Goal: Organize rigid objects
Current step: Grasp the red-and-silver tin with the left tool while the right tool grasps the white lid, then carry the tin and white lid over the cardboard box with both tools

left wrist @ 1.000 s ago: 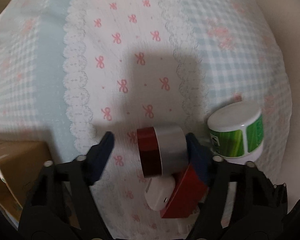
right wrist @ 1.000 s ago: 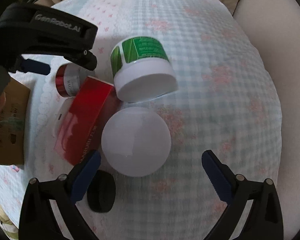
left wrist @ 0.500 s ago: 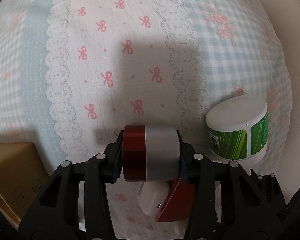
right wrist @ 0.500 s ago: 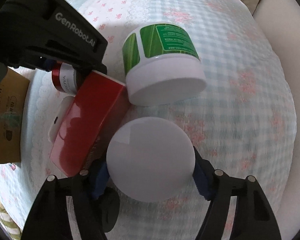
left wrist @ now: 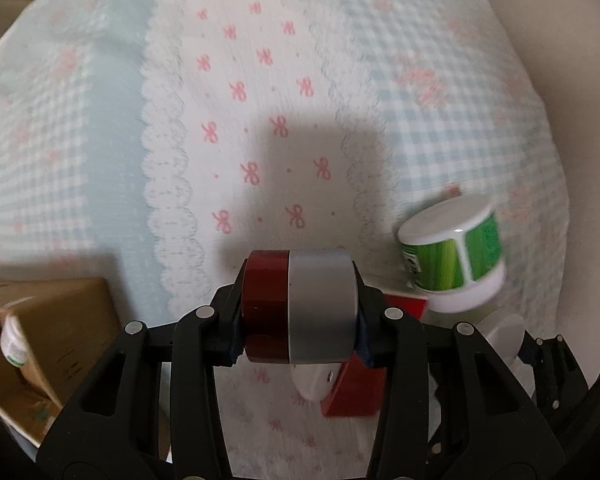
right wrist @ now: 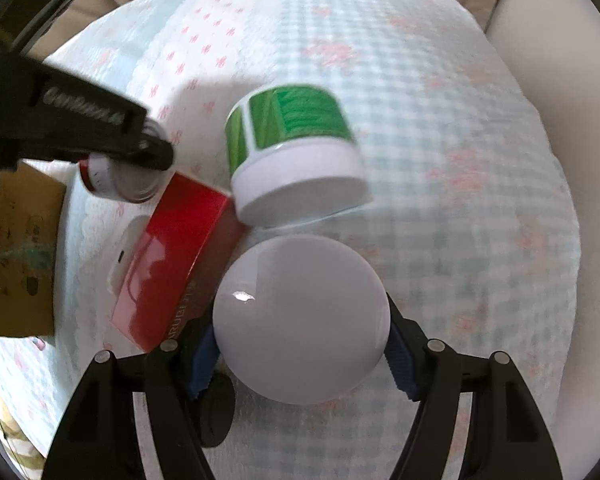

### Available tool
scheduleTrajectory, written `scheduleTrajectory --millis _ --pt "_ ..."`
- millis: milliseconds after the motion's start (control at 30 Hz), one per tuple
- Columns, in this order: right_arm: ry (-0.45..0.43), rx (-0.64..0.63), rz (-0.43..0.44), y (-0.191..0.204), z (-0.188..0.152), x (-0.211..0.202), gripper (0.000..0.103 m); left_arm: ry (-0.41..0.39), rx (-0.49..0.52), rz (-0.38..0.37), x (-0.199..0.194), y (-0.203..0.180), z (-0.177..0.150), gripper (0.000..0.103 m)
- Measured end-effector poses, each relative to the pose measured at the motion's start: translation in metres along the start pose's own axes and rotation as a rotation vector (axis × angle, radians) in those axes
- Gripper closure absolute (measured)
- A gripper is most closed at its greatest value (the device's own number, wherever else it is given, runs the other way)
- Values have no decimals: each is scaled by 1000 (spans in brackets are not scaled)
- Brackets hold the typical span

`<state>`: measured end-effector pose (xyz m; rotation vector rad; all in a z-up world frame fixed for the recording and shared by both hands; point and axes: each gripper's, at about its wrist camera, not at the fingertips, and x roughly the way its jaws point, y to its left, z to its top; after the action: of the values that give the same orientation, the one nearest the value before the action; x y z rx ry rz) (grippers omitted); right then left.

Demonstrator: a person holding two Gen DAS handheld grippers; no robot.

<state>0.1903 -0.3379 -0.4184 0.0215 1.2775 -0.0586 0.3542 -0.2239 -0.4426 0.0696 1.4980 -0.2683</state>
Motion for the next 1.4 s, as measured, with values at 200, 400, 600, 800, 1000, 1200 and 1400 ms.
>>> scheduleTrajectory --millis 200,400,600,800,1000,1200,1400 --pt "-65 35 -3 -11 6 -49 36 -96 -18 -36 -71 6 -15 65" --pt "-160 55 15 -3 5 -121 37 -206 -31 -57 -153 10 -43 65" --pt "-257 9 67 24 3 -204 36 -324 -89 -72 -238 36 -84 65" --pt "-347 -53 134 68 8 -264 36 -405 -134 -32 -298 83 -130 65" --pt "-390 -104 183 122 2 -293 36 -425 -184 6 -321 147 -168 65" --pt "-377 -123 222 192 -4 -295 36 -401 -163 38 -320 219 -191 65" --pt "-333 -42 230 252 0 -271 36 -336 -115 23 -291 288 -192 65"
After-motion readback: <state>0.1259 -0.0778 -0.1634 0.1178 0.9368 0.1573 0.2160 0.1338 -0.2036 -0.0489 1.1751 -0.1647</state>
